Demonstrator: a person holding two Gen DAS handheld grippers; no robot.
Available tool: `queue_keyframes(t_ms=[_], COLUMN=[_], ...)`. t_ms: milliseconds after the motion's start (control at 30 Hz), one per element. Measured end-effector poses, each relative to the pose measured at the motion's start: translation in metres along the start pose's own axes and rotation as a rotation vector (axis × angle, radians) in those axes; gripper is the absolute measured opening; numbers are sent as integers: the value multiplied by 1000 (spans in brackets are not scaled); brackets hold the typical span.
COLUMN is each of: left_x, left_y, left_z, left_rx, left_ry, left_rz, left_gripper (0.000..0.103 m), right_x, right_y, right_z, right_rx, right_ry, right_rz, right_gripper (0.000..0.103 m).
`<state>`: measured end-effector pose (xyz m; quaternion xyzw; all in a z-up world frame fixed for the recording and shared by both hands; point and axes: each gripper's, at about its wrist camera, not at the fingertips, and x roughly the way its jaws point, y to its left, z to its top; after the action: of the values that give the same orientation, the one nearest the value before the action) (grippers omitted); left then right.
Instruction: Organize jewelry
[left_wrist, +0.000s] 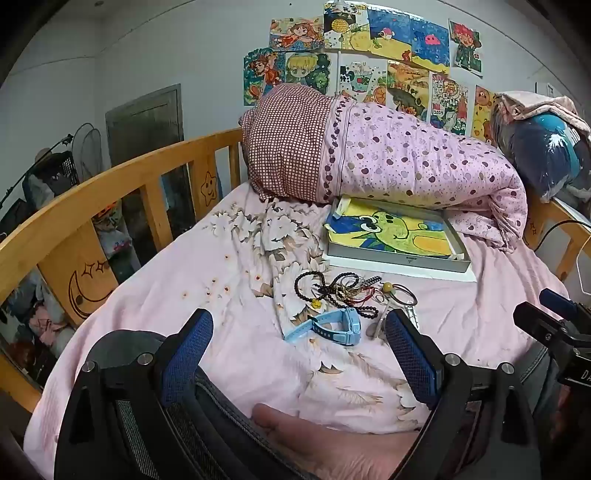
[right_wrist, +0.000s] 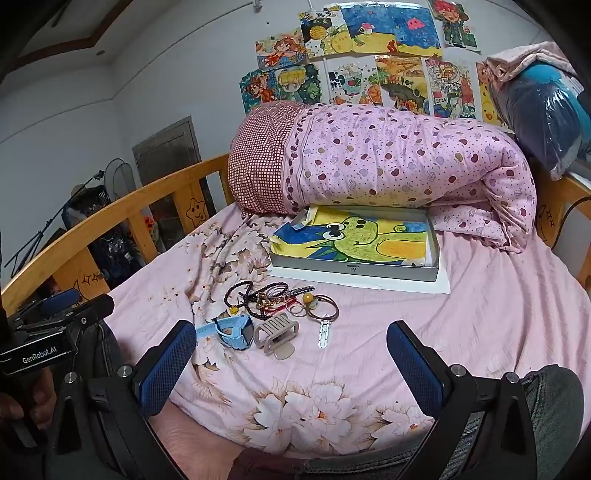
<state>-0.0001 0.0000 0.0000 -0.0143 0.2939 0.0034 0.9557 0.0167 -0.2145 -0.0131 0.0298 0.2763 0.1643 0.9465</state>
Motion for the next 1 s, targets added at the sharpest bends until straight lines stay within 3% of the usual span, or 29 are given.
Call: queue_keyframes(t_ms=[1000], left_x=[0], left_y=[0], left_z=[0], left_rx=[0], left_ry=[4], left_rz=[0], left_gripper=[91], right_x=[0], right_y=[-4], right_z=[0], right_rx=[11], right_ry=[1], right_rz=[7], right_gripper=[103])
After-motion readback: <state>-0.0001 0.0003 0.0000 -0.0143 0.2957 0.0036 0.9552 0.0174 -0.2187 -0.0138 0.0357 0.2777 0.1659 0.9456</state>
